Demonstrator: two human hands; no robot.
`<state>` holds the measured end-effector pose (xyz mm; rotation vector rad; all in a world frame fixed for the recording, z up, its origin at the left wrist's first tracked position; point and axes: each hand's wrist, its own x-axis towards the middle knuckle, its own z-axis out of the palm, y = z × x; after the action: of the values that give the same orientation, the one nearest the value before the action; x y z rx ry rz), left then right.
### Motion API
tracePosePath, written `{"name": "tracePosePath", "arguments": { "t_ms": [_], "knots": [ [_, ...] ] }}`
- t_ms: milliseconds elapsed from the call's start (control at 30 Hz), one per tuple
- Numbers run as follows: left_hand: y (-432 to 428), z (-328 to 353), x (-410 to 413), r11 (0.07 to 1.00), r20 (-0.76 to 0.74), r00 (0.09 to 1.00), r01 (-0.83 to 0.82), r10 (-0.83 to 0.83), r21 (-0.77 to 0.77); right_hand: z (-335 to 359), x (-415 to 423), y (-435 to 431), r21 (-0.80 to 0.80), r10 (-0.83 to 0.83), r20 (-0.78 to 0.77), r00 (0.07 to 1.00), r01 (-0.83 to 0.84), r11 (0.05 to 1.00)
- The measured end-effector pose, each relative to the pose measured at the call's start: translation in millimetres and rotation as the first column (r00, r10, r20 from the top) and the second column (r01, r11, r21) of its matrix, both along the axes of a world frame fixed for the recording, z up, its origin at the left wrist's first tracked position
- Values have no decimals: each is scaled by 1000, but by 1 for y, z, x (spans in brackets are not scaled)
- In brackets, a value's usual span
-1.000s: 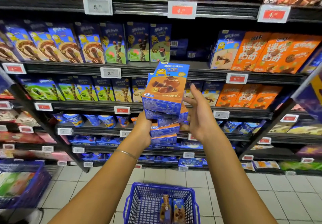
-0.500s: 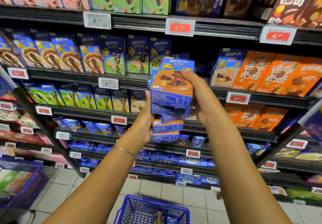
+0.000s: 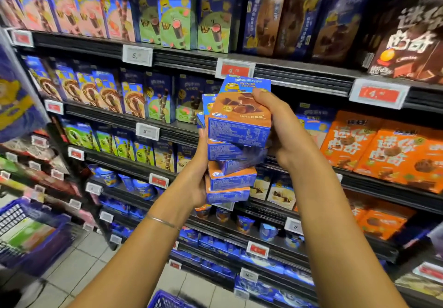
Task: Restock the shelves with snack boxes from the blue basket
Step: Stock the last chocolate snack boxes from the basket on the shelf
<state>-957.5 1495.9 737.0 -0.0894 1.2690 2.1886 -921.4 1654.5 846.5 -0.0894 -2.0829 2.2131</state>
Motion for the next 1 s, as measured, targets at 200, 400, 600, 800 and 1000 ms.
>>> {"name": "tracePosePath", "arguments": {
  "t_ms": [200,400,600,800,1000],
  "knots": [
    [14,9,6,999,-12,1000,-4,4,36,16,1,15,-67,41,-16,999,-42,997],
    [15,24,10,997,-37,999,27,-24,77,25,1,20,-236,41,-15,999,-43,971],
    [9,29,9,996,-20,998,66,-65,64,27,2,15,-277,8,-21,1000,-13,961],
    [3,27,6,994,-7,996,85,-85,70,30,0,11,-298,-30,-75,997,6,954],
    [3,31,3,992,21,995,98,-100,78,44,-1,13,-342,-38,-121,992,-5,940]
  ]
}}
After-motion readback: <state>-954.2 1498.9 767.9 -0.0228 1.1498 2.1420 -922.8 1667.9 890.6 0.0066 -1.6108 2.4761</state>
